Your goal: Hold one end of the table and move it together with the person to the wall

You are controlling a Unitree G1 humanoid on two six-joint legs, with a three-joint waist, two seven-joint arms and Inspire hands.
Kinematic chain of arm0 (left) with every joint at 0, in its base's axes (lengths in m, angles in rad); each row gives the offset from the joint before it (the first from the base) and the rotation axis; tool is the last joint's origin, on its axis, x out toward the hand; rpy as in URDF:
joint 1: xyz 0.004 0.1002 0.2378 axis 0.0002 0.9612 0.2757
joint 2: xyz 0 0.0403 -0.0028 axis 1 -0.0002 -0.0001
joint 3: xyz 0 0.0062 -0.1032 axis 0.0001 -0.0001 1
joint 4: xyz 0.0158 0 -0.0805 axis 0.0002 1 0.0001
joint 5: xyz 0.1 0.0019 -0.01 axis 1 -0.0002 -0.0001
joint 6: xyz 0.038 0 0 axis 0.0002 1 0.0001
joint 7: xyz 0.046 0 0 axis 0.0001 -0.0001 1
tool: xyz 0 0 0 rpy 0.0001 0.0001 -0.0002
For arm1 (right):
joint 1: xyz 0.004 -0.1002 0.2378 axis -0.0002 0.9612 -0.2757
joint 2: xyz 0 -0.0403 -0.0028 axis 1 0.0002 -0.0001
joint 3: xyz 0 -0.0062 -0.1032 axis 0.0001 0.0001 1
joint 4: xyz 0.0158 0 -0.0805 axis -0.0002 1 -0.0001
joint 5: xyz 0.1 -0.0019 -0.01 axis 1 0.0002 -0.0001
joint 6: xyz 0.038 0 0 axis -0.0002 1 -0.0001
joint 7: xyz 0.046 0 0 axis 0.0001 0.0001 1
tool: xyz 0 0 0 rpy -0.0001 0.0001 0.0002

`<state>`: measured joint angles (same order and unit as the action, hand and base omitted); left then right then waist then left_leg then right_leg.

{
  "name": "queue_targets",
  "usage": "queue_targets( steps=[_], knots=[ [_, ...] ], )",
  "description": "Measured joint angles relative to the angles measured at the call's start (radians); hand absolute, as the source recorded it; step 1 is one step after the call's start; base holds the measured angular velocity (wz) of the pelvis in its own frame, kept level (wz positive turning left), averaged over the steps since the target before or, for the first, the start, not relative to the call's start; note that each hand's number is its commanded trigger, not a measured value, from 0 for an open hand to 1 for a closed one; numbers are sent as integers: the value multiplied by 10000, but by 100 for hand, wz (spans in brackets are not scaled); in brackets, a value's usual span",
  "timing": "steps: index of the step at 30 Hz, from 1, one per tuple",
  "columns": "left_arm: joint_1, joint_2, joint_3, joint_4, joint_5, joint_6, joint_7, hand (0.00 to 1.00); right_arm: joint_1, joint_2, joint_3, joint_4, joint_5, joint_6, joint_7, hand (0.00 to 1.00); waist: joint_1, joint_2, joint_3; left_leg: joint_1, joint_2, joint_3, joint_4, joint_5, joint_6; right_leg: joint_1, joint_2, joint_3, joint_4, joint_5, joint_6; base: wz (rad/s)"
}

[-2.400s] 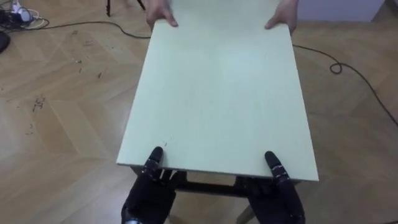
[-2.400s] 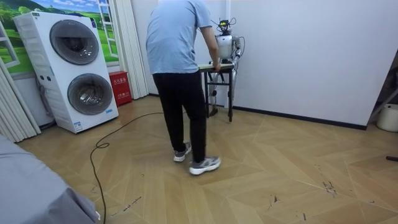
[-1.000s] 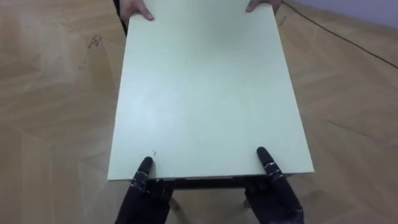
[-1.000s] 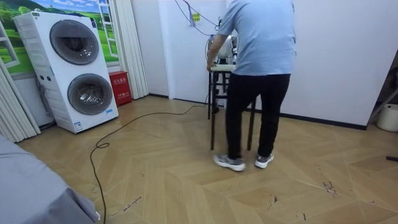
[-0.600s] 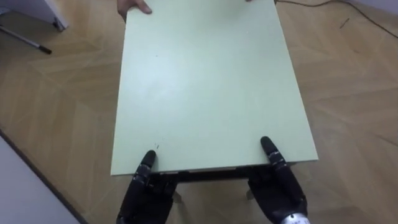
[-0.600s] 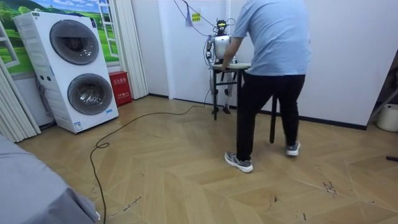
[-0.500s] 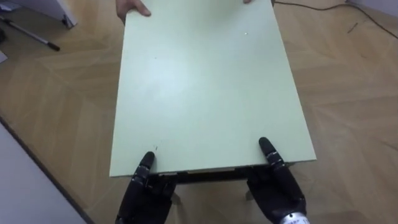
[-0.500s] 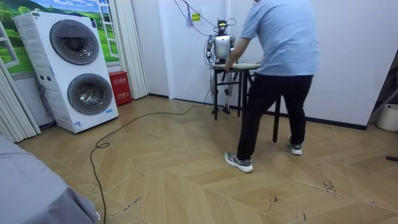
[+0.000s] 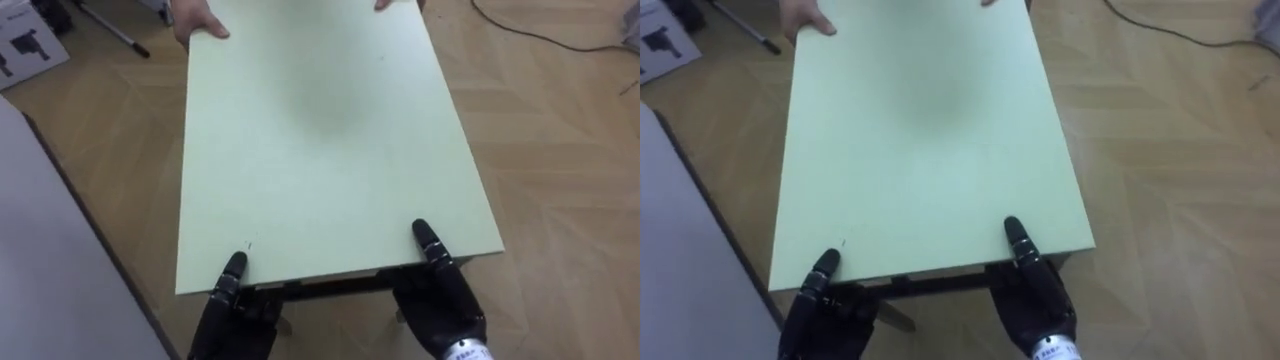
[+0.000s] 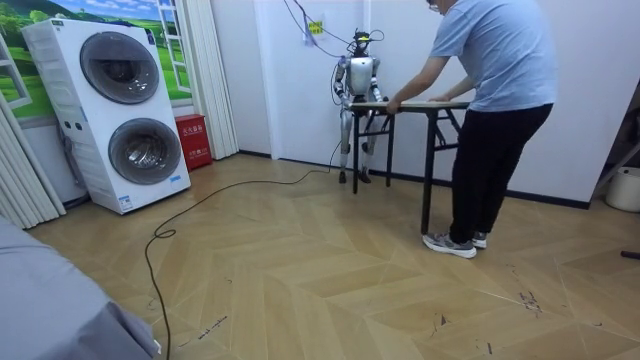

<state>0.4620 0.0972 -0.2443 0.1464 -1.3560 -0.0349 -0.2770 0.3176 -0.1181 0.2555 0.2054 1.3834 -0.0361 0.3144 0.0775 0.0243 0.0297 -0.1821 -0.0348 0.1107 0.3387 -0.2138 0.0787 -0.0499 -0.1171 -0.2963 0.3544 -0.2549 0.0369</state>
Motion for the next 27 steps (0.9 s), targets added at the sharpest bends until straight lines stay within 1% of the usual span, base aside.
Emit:
queue_targets(
  steps=[2,3,6,7,9,11,13,14,15,16,17,18,19,20,21,22,23,24,25,26,27],
  knots=[
    [0,23,121,-13,36,-16,-32,100,5,-39,153,1,85,-25,0,100,125,-1,-1,49,-19,-85,-4,3,0,224,124,485,-246,1,-1,16],
    [1,27,161,-13,83,-15,-36,100,27,-35,231,5,135,-68,0,100,136,-17,7,127,-33,-200,-8,7,-4,267,158,610,-271,1,0,21],
    [79,-14,160,-15,126,-16,-96,100,88,-37,329,13,223,-176,9,100,256,-83,4,194,-12,-317,46,10,-21,349,242,921,-302,1,0,14],
    [83,-20,166,-15,137,-3,-96,100,79,-39,347,12,253,-188,22,100,405,-122,13,156,1,-311,48,17,-45,376,294,1056,-421,4,-5,6],
    [138,-20,190,-15,134,49,-135,100,84,-50,371,12,313,-186,22,100,482,-180,5,95,-27,-361,65,33,-76,546,325,1001,-706,6,-8,15],
    [135,-30,189,-16,131,135,-138,100,80,-76,361,11,331,-196,23,100,422,-183,-4,-17,-139,-735,142,62,-117,728,362,896,-921,6,-8,49],
    [136,-26,191,-15,120,136,-133,100,84,-112,367,14,314,-195,21,100,434,-182,-4,-122,-166,-993,279,65,-122,791,438,877,-908,6,-9,52],
    [133,-23,191,-14,100,136,-115,100,96,-115,370,13,334,-195,21,100,427,-178,-4,-221,-206,-1240,386,80,-146,808,480,847,-861,6,-9,50],
    [132,-15,190,-13,98,137,-109,100,98,-110,363,16,325,-193,21,100,396,-176,-5,-255,-233,-1327,427,92,-161,811,490,748,-808,3,-12,70],
    [124,-2,191,-13,100,173,-108,100,96,-134,334,17,286,-187,20,100,349,-163,-14,-367,-264,-1467,535,103,-170,854,512,481,-781,3,-13,75],
    [103,0,187,-13,110,225,-108,100,94,-139,257,18,235,-163,15,100,330,-129,-22,-527,-277,-1472,685,104,-167,855,542,264,-714,-13,-40,76],
    [97,-1,181,-12,115,254,-109,100,91,-142,228,22,215,-162,14,100,320,-87,-9,-556,-294,-1521,725,107,-162,838,549,151,-583,-23,-56,79],
    [98,-13,138,17,147,300,-109,100,129,-134,148,34,179,-162,14,100,285,31,-16,-552,-313,-1881,757,141,-156,760,545,-43,-193,-72,-93,80],
    [90,-10,80,19,153,306,-109,100,145,-126,102,32,157,-162,15,100,272,115,1,-539,-403,-2288,768,173,-190,619,681,189,-170,-296,-264,100],
    [41,-12,66,20,153,306,-108,100,130,-100,69,30,85,-156,15,100,226,69,-15,-601,-605,-2501,734,257,-216,360,849,521,-798,-247,-469,88],
    [-9,-67,74,110,157,308,-107,100,140,-117,19,39,21,-157,16,100,142,133,-17,-612,-663,-2516,752,283,-221,302,848,424,-769,-247,-644,104],
    [5,-117,90,146,182,318,-102,100,200,-116,-43,40,-18,-164,18,100,3,239,-77,-644,-531,-1668,671,352,-139,458,666,-16,-809,-284,-684,86],
    [-1,-133,90,145,183,317,-102,100,192,-121,-40,41,-9,-165,17,100,-64,284,-79,-673,-357,-1024,654,377,-93,518,658,-200,-796,-284,-683,95],
    [-8,-122,110,145,226,311,-102,100,197,-107,-21,76,20,-165,17,100,-106,306,-82,-687,-31,182,564,444,25,603,657,-485,-793,-284,-683,68],
    [-12,-87,144,126,257,304,-102,100,199,-87,15,87,44,-162,17,100,-83,284,-73,-644,99,729,476,483,90,663,671,-656,-814,-284,-683,56],
    [-12,-84,169,128,285,303,-101,100,198,-81,36,87,48,-154,16,100,-64,273,-68,-588,97,758,386,494,107,688,677,-652,-819,-284,-683,31]
  ],
)
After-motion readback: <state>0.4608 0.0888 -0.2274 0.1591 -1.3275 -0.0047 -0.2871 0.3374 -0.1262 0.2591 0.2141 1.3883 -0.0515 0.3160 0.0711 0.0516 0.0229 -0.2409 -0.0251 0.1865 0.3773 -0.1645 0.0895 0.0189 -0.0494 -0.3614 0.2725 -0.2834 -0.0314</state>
